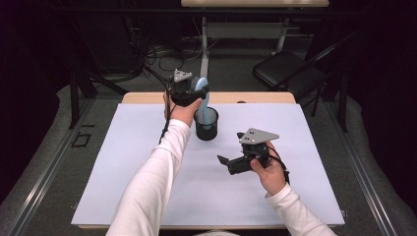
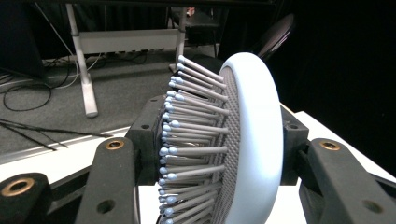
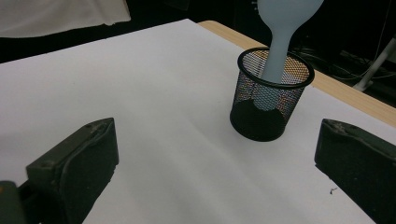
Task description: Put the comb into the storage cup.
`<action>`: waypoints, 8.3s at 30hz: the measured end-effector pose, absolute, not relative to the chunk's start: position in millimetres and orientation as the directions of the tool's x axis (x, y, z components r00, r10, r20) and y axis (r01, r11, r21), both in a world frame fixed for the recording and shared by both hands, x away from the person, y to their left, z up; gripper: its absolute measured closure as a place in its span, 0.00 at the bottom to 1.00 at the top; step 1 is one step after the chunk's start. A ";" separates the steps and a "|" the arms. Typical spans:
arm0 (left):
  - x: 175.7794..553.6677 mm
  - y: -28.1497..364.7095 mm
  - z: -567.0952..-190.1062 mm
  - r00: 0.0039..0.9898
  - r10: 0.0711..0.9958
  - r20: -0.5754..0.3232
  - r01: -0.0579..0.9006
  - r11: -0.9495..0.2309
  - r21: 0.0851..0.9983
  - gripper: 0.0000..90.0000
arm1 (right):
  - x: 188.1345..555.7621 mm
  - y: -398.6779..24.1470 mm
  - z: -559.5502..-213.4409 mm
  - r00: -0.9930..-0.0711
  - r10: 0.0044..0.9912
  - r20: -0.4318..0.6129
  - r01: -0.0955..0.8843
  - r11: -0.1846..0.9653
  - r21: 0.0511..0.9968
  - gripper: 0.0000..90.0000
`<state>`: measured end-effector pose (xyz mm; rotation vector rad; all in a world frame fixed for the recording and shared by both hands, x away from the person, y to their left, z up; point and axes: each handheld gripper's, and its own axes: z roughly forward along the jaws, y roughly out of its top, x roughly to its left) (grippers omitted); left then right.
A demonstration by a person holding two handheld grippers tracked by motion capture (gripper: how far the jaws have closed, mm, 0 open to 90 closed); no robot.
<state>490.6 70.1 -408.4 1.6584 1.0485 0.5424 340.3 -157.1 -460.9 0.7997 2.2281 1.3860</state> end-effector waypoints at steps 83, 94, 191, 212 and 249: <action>484.9 67.4 -413.0 0.489 0.869 -0.076 0.308 -0.091 0.947 0.34 | 341.0 -154.4 -464.6 -0.765 0.643 -0.040 0.264 0.370 0.891 0.00; 480.2 67.7 -397.1 0.508 0.861 -0.018 0.248 -0.126 0.961 0.37 | 340.7 -153.8 -465.0 -0.765 0.642 -0.041 0.266 0.374 0.888 0.00; 435.7 85.7 -360.6 0.712 0.694 -0.107 0.371 -0.243 0.896 0.00 | 339.3 -165.2 -460.2 -0.739 0.673 -0.041 0.269 0.350 0.897 0.00; 399.8 109.9 -342.3 0.741 0.659 -0.133 0.355 -0.216 0.910 0.00 | 336.1 -165.2 -447.4 -0.736 0.675 -0.050 0.252 0.342 0.905 0.00; 355.3 176.5 -364.5 0.741 0.643 -0.195 0.404 -0.194 0.894 0.01 | 314.0 -189.3 -446.5 -0.708 0.706 0.009 0.330 0.319 0.889 0.00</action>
